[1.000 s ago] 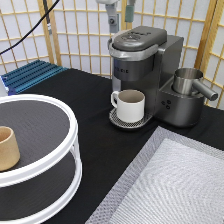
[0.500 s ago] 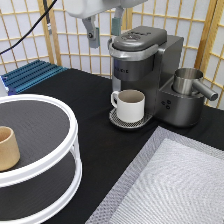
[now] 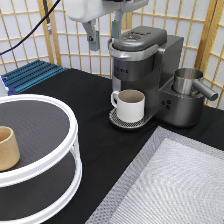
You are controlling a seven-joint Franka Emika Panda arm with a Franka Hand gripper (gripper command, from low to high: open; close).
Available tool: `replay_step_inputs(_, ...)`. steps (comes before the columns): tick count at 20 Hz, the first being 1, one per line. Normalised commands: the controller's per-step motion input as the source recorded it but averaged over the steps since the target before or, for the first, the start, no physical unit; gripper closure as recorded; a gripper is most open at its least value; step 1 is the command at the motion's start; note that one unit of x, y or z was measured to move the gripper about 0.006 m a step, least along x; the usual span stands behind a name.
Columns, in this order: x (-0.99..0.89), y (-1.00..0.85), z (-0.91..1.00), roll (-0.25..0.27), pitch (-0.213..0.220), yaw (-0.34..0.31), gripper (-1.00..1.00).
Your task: Make coffee
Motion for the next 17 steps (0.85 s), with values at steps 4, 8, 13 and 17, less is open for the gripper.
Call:
replay_step_inputs(4, 0.00, 0.00, 0.00, 0.000, 0.000, 0.000, -1.00)
replay_step_inputs(8, 0.00, 0.00, 0.00, 0.000, 0.000, 0.000, -1.00)
replay_step_inputs(13, 0.00, 0.00, 0.00, 0.000, 0.000, 0.000, -1.00)
replay_step_inputs(17, 0.00, 0.00, 0.00, 0.000, 0.000, 0.000, -1.00)
